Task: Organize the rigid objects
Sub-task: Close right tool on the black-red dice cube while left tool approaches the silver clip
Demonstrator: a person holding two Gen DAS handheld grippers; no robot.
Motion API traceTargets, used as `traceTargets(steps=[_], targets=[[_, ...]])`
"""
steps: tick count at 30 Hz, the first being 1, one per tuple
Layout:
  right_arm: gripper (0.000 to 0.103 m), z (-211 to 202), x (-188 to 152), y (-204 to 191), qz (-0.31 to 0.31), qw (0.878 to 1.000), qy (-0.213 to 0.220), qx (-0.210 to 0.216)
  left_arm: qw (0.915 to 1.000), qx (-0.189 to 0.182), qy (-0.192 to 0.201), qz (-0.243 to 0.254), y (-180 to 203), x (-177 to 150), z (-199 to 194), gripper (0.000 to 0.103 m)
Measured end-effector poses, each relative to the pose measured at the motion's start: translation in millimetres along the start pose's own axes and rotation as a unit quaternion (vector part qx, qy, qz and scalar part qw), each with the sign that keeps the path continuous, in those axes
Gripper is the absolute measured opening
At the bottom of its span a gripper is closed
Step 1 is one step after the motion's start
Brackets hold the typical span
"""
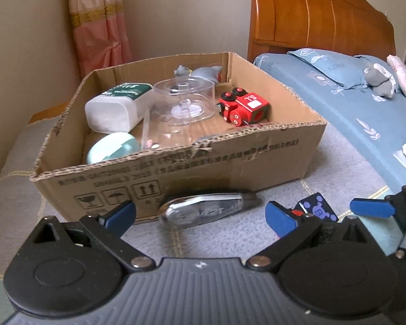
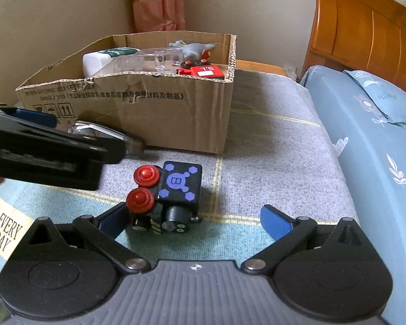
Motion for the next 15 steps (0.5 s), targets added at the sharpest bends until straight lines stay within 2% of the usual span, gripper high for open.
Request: traceTargets(steps=[6, 9, 13, 15], targets=[[0.103, -1, -1, 2, -0.007, 1.0, 0.005, 0.007, 0.9992, 0.002, -0.022, -0.033, 1, -4, 16, 0.101], [0.103, -1, -2, 1, -0.007, 1.0, 0.008, 0.007, 0.997, 0.014, -0.038, -0.066, -3, -6, 24, 0.102], [0.103, -2, -3, 2, -0.008, 1.0, 0.015, 0.008, 0.9918, 0.022, -0.032, -0.122, -8, -2, 26, 0.102], [0.103, -2, -3, 2, -0.008, 1.0, 0.015, 0.008, 0.9901, 0.026, -0.031, -0.134, -9, -2, 26, 0.102]])
Point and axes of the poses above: each gripper's, at about its wrist camera, not at the fingertips, and z roughly the way its jaws point, y to its right, x to its top, the point moved 6 cm from there along z, roughly the way its jaws point, and after that the axes turned 2 degrees about -x, right-handed, at the moved point
